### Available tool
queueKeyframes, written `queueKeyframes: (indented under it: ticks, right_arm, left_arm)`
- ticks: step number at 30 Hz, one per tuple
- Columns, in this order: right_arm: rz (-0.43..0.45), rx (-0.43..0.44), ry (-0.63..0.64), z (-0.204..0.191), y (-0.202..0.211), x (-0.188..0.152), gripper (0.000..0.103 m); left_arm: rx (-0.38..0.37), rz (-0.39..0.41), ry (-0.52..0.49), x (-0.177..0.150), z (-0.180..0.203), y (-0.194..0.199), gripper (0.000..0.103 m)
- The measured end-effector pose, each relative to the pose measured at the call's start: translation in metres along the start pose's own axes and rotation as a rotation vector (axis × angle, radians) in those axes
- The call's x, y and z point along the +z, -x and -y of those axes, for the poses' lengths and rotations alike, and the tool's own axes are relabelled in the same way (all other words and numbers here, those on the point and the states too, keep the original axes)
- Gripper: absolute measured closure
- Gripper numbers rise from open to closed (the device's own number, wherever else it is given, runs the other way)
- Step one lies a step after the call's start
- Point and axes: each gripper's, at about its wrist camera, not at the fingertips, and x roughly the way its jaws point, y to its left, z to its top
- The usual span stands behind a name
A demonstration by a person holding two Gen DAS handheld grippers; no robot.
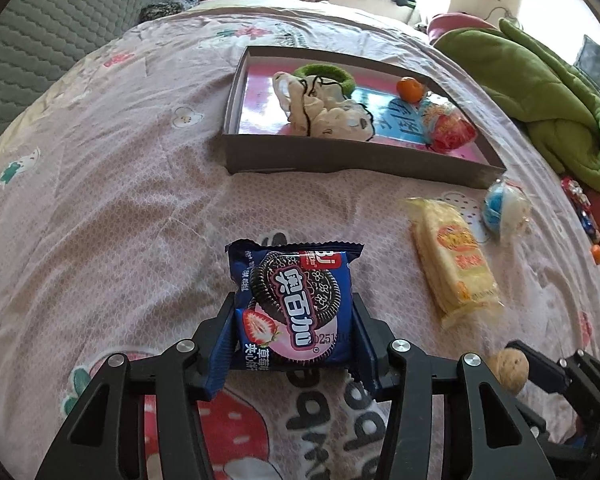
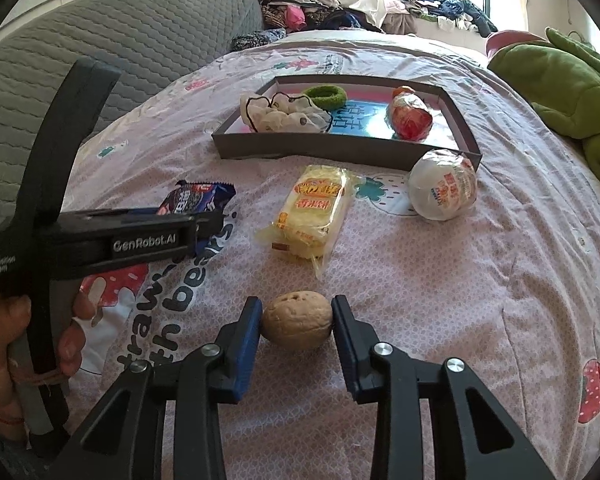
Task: Organize objects
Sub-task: 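Lift the cookie packet in the left gripper and walnut in the right toward the tray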
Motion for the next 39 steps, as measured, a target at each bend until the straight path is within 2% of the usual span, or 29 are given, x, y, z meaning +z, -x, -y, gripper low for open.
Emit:
queueKeyframes:
  ticks: [21, 27, 30, 32, 39]
  right_arm:
    - [0.116, -0.013, -0.004, 0.005, 0.050, 0.017, 0.067]
    - [0.148, -0.018, -0.011, 0.006, 0.063, 0.022, 0.067]
    - [0.156, -0.019, -0.015, 0.008, 0.067, 0.023, 0.067]
    - [0.163, -0.021, -0.020, 0.008, 0.070, 0.023, 0.067]
    - [0.178, -0.018, -0.021, 0.008, 0.079, 0.021, 0.067]
  left_arm:
    - [0.040, 0.102, -0.050, -0.017, 0.021, 0.060, 0.050]
    - [0.027, 0.121, -0.050, -0.021, 0.025, 0.076, 0.050]
    - [-0.013, 0.104, -0.037, -0.023, 0.027, 0.080, 0.050]
    - [0.010, 0.122, -0.055, -0.027, 0.031, 0.086, 0.050]
    - [0.007, 0.148, -0.064, -0.028, 0.038, 0.102, 0.050]
